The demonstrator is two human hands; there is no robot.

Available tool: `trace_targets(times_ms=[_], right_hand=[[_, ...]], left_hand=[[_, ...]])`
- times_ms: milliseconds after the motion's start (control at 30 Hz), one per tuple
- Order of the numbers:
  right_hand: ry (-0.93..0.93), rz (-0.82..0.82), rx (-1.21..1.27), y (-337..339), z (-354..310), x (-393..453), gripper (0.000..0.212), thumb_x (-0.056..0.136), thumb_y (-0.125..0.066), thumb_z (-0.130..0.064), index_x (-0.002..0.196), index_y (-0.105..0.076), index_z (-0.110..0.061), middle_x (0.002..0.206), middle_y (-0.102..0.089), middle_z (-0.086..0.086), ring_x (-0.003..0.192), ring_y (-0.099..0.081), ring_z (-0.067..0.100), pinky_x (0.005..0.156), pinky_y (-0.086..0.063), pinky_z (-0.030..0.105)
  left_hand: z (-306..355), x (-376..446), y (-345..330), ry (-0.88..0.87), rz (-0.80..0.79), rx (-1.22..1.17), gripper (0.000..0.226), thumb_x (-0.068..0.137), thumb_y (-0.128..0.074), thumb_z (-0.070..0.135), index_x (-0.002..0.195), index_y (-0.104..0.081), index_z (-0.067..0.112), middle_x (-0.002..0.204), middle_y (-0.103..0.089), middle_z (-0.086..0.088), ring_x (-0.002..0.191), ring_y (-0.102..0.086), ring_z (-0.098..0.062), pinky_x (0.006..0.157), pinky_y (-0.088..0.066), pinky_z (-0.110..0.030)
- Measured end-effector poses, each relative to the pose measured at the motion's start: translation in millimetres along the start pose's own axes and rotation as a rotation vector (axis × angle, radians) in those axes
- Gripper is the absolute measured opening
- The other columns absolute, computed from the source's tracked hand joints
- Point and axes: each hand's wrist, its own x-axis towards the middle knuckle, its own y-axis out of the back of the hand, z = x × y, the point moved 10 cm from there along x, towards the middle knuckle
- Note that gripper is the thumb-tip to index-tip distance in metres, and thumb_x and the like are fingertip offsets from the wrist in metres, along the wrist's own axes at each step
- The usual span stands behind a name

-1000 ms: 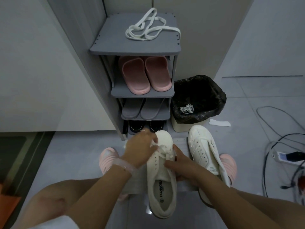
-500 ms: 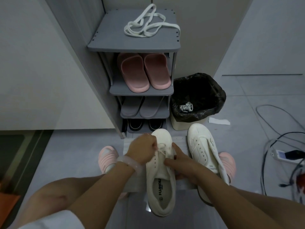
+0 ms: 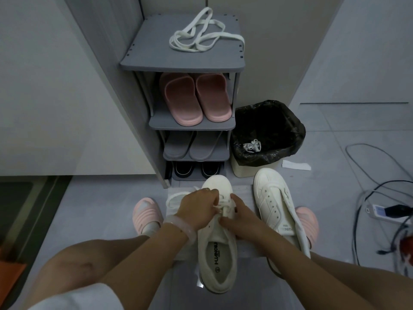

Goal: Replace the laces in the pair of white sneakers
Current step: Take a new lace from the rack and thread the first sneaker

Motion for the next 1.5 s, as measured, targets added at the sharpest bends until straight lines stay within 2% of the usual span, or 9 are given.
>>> trace_targets(times_ms=[233, 400, 600, 733, 933, 1033, 1133, 1333, 1500], right_hand=[[-0.009, -0.004, 0.008, -0.2, 3.5, 1.3, 0.083, 0.087, -0.058, -0.024, 0.150, -0.004, -0.023, 0.147, -0.032, 0.007, 0.128, -0.041, 0.021, 0.096, -0.045, 0.031], [-0.066, -0.049, 0.026, -1.6, 9.6, 5.6, 0.085, 0.085, -0.058, -0.027, 0.149, -0.002, -0.030, 0.142, -0.038, 0.006, 0.117, -0.049, 0.023, 0.071, -0.049, 0.023], [-0.040, -0.046, 0.052, -4.6, 9.4, 6.0, 0.085, 0.085, -0.060, -0.028, 0.149, -0.002, -0.028, 0.145, -0.035, 0.006, 0.124, -0.045, 0.024, 0.093, -0.049, 0.035], [-0.001, -0.021, 0.027, -3.1, 8.3, 7.0, 0.083, 0.086, -0.058, -0.028, 0.149, -0.004, -0.026, 0.145, -0.034, 0.005, 0.124, -0.045, 0.021, 0.088, -0.047, 0.029], [0.072, 0.026, -0.086, -2.4, -0.8, 6.8, 0.080, 0.085, -0.058, -0.028, 0.148, -0.010, -0.028, 0.145, -0.028, 0.005, 0.129, -0.036, 0.020, 0.092, -0.037, 0.025], [0.340, 0.171, -0.300, 2.7, -35.9, -3.9, 0.065, 0.084, -0.061, -0.025, 0.142, -0.033, -0.022, 0.144, -0.030, 0.004, 0.132, -0.029, 0.019, 0.107, -0.029, 0.026], [0.566, 0.225, -0.112, 8.8, -68.3, -17.1, 0.019, 0.084, -0.062, -0.007, 0.103, -0.065, -0.008, 0.105, -0.060, 0.000, 0.100, -0.055, 0.005, 0.083, -0.043, 0.018], [0.291, 0.251, 0.317, 33.8, -49.9, -9.3, 0.023, 0.093, -0.044, -0.008, 0.076, -0.057, -0.014, 0.075, -0.065, 0.000, 0.074, -0.062, 0.014, 0.077, -0.048, 0.032], [0.157, 0.319, 0.053, 43.7, -38.4, -1.0, 0.014, 0.092, -0.048, -0.015, 0.103, -0.057, -0.013, 0.096, -0.062, 0.002, 0.089, -0.059, 0.018, 0.075, -0.046, 0.027]], left_hand=[[-9.0, 1.3, -6.0, 0.087, -0.069, -0.092, 0.009, 0.091, -0.053, 0.015, 0.094, -0.058, 0.008, 0.104, -0.061, -0.012, 0.097, -0.056, -0.025, 0.075, -0.041, -0.029], [-33.5, 2.9, 10.9, 0.139, -0.097, -0.077, 0.014, 0.092, -0.051, 0.012, 0.097, -0.057, 0.001, 0.108, -0.060, -0.013, 0.101, -0.055, -0.025, 0.077, -0.036, -0.025], [-24.2, -3.8, 8.8, 0.052, -0.157, -0.005, 0.010, 0.095, -0.047, 0.019, 0.091, -0.049, 0.011, 0.106, -0.057, -0.011, 0.093, -0.051, -0.022, 0.078, -0.037, -0.028], [-24.6, -5.0, 0.8, 0.032, -0.263, -0.061, 0.013, 0.098, -0.039, 0.019, 0.086, -0.037, 0.012, 0.091, -0.052, -0.009, 0.080, -0.046, -0.018, 0.069, -0.035, -0.029], [-22.4, -3.1, 29.9, 0.040, -0.025, 0.028, 0.009, 0.095, -0.044, 0.018, 0.088, -0.043, 0.013, 0.095, -0.060, -0.010, 0.084, -0.053, -0.022, 0.071, -0.038, -0.029], [2.2, -5.0, 52.1, -0.034, 0.048, -0.369, 0.007, 0.093, -0.050, 0.018, 0.089, -0.054, 0.014, 0.081, -0.061, 0.003, 0.067, -0.053, -0.003, 0.059, -0.038, -0.008], [32.0, -9.8, 68.6, -0.134, -0.011, -0.849, 0.012, 0.092, -0.052, 0.011, 0.085, -0.058, 0.019, 0.073, -0.064, 0.005, 0.059, -0.057, 0.006, 0.054, -0.039, -0.004], [-7.9, -7.3, 95.4, 0.044, 0.301, -1.115, 0.021, 0.089, -0.052, 0.002, 0.080, -0.061, 0.019, 0.071, -0.057, 0.002, 0.056, -0.052, 0.006, 0.052, -0.039, -0.004], [-45.4, -9.1, 106.1, 0.176, 0.486, -1.121, 0.027, 0.086, -0.048, 0.000, 0.077, -0.060, 0.023, 0.068, -0.053, 0.002, 0.057, -0.045, -0.003, 0.050, -0.035, -0.010]])
